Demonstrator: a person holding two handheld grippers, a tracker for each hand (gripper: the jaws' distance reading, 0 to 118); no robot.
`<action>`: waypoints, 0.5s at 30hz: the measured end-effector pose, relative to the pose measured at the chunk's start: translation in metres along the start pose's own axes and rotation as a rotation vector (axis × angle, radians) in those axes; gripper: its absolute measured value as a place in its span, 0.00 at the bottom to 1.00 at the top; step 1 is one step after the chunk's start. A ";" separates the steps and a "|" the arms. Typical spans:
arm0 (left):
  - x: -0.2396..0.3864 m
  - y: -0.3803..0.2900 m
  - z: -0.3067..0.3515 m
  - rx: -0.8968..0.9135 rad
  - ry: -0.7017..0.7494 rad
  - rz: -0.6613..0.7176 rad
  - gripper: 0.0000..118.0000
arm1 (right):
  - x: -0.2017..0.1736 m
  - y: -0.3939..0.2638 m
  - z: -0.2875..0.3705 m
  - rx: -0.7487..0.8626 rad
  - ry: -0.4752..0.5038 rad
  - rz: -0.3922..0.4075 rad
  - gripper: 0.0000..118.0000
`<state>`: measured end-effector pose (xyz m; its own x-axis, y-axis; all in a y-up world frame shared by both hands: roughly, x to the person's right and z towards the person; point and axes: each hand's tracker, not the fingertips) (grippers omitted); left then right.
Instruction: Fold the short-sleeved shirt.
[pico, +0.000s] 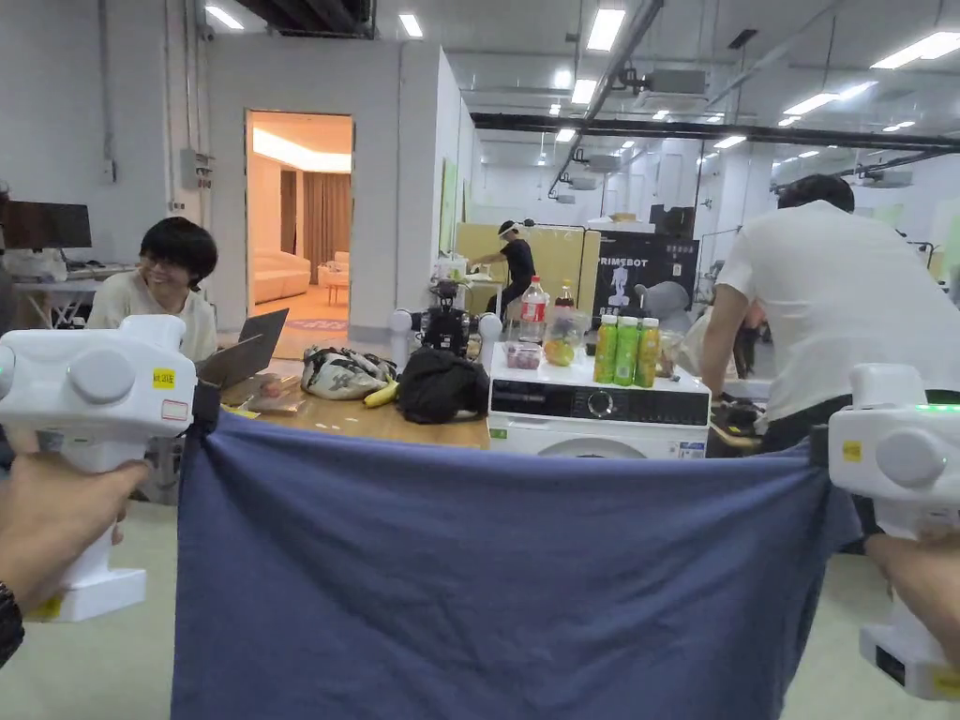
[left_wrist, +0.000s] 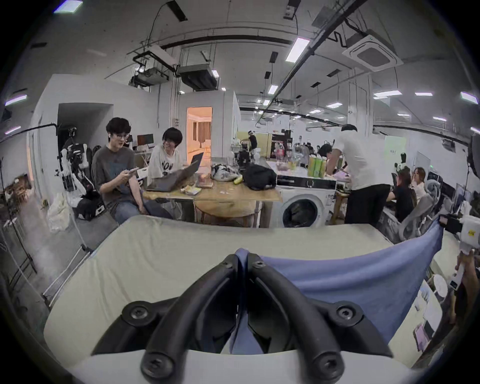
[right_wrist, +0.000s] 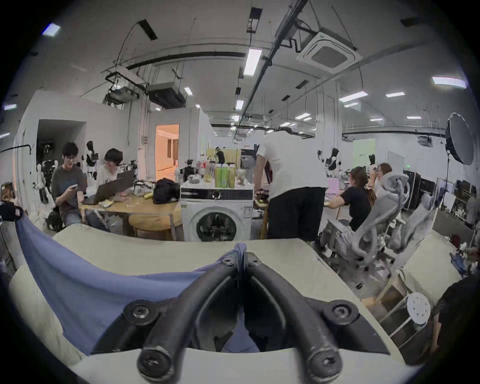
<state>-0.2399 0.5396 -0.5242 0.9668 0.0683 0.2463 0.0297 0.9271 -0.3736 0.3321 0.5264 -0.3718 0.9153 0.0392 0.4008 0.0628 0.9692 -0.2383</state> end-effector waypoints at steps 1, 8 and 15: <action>0.000 0.007 -0.001 0.010 0.005 0.001 0.00 | -0.002 0.006 -0.002 0.008 -0.002 -0.001 0.00; -0.007 0.063 -0.003 0.094 0.028 -0.001 0.00 | -0.016 0.061 -0.016 0.096 -0.017 0.006 0.00; -0.014 0.100 0.004 0.138 0.043 0.001 0.00 | -0.027 0.106 -0.011 0.165 -0.032 0.023 0.00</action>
<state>-0.2516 0.6326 -0.5619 0.9768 0.0560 0.2069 -0.0032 0.9690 -0.2469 0.3189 0.6251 -0.4177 0.9023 0.0666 0.4258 -0.0262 0.9946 -0.1001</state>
